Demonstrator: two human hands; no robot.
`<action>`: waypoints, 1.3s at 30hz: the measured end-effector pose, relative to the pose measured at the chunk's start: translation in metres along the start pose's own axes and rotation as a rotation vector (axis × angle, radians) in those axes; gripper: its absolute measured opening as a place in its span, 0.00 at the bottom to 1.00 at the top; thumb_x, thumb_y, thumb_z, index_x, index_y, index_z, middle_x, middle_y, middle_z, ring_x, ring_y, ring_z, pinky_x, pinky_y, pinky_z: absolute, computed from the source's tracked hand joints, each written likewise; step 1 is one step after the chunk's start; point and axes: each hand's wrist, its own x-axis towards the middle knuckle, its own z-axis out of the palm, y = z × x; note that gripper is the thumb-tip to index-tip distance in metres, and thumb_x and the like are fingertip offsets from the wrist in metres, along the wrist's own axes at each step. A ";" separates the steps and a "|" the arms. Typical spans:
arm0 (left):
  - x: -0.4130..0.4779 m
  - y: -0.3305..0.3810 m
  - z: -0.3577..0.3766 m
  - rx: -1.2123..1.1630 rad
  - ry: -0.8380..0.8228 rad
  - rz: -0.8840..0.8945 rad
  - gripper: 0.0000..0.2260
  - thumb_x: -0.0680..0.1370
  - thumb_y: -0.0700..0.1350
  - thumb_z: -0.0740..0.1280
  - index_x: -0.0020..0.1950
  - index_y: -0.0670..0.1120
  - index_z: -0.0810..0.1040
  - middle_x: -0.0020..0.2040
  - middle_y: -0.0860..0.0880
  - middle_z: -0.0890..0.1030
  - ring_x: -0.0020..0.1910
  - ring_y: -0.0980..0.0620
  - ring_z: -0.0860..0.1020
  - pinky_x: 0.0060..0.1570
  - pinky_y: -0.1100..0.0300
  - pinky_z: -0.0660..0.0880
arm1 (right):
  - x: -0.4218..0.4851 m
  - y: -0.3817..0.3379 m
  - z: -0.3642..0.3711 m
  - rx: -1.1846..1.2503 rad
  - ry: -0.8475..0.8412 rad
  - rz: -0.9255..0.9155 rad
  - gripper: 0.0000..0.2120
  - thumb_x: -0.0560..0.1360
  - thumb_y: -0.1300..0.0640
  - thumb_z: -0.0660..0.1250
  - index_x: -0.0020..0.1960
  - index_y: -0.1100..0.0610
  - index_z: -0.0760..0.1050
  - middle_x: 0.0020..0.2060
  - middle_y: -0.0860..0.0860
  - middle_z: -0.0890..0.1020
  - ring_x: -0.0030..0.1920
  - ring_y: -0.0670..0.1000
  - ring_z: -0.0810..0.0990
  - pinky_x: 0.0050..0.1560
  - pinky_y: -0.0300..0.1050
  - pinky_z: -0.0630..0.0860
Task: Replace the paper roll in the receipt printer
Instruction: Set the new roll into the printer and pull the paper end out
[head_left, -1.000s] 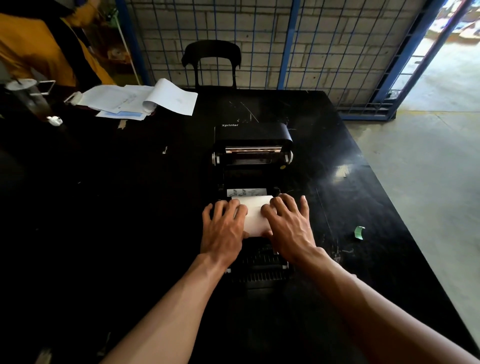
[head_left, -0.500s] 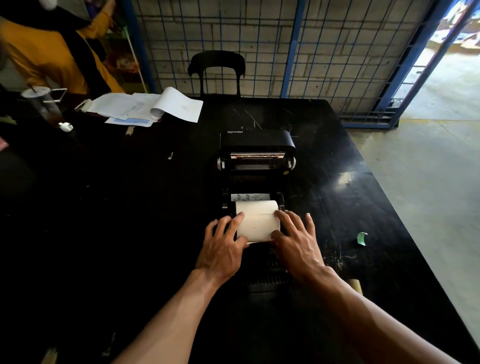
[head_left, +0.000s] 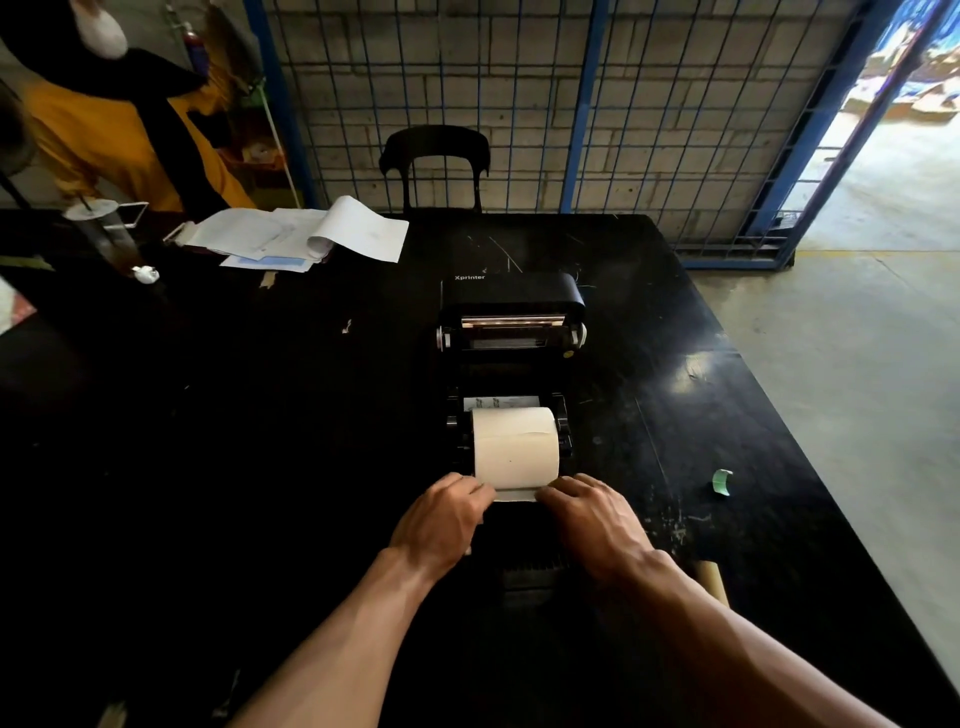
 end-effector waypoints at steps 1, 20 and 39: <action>0.000 -0.001 0.001 0.004 -0.011 -0.016 0.10 0.79 0.34 0.62 0.55 0.44 0.81 0.52 0.47 0.82 0.53 0.49 0.78 0.50 0.58 0.78 | 0.000 -0.001 0.000 0.005 -0.016 0.003 0.16 0.82 0.56 0.60 0.68 0.51 0.74 0.63 0.49 0.78 0.62 0.54 0.75 0.61 0.48 0.74; 0.009 -0.008 0.004 0.085 -0.088 -0.013 0.14 0.76 0.42 0.60 0.56 0.49 0.83 0.52 0.52 0.82 0.55 0.51 0.74 0.55 0.56 0.70 | 0.006 0.000 -0.005 0.016 -0.095 -0.028 0.10 0.76 0.58 0.63 0.54 0.56 0.81 0.54 0.52 0.81 0.54 0.56 0.75 0.51 0.49 0.73; 0.006 0.004 0.007 0.127 -0.162 -0.109 0.12 0.78 0.46 0.60 0.57 0.48 0.79 0.56 0.50 0.79 0.58 0.49 0.72 0.58 0.51 0.70 | 0.006 -0.004 0.001 -0.062 -0.097 0.029 0.11 0.82 0.56 0.61 0.59 0.55 0.80 0.59 0.52 0.79 0.62 0.56 0.71 0.59 0.51 0.72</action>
